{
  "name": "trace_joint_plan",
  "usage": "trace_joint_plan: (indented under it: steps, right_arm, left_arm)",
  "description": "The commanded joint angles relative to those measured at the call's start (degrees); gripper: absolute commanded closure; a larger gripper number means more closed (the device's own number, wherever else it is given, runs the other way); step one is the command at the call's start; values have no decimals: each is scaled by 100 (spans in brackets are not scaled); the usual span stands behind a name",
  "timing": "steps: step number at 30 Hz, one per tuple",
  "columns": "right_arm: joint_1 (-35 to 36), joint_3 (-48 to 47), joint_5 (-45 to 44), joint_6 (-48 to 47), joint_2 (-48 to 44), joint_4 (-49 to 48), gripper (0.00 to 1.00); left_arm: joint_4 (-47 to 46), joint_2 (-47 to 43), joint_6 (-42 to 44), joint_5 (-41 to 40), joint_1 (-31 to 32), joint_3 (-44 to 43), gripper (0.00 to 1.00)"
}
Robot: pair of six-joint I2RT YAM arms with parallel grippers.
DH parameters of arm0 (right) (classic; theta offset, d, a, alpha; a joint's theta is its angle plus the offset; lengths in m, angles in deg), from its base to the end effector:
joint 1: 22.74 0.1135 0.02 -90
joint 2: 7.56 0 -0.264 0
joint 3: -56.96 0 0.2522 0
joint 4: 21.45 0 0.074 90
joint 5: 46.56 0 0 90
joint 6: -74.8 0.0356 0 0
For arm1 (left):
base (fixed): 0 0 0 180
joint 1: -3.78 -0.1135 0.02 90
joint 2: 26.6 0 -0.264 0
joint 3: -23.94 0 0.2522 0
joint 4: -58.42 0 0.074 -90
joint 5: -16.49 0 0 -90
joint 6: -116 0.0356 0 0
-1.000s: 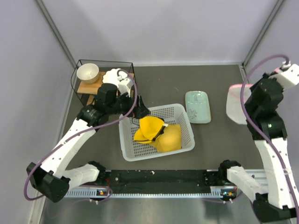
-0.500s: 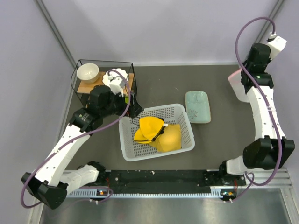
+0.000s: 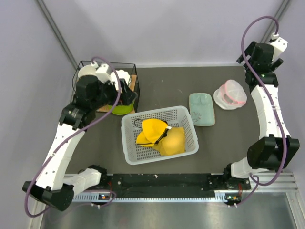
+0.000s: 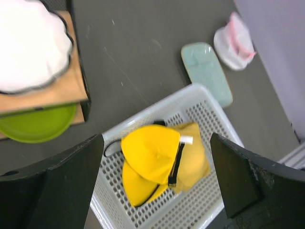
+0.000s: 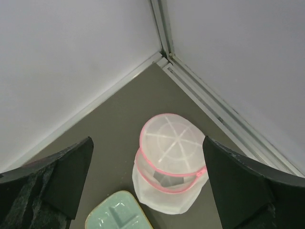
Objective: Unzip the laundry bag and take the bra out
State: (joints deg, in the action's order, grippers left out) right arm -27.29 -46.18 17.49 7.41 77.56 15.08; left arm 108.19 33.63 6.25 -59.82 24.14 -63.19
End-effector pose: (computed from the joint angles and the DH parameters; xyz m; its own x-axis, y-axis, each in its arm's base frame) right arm 0.3356 -0.0423 0.4209 -0.1057 0.3552 -0.9288 0.5694 0.7874 0.2363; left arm 0.1976 -0.0823 0.4146 -0.5262 -0.1549 -0.8361 0.3874 0.8316 -0.3979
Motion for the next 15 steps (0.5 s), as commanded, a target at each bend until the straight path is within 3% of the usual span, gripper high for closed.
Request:
trace_joint_plan:
  steps: [1, 6, 15]
  right_arm:
    - [-36, -387, 266, 51, -531, 228, 1]
    - [95, 25, 477, -125, -1128, 404, 1]
    - [359, 1422, 960, -248, -2210, 791, 1]
  left_arm:
    - [11, 340, 50, -24, -409, -1038, 1]
    - [406, 744, -205, -814, -717, -1566, 1]
    - [635, 447, -337, -587, -1772, -1085, 1]
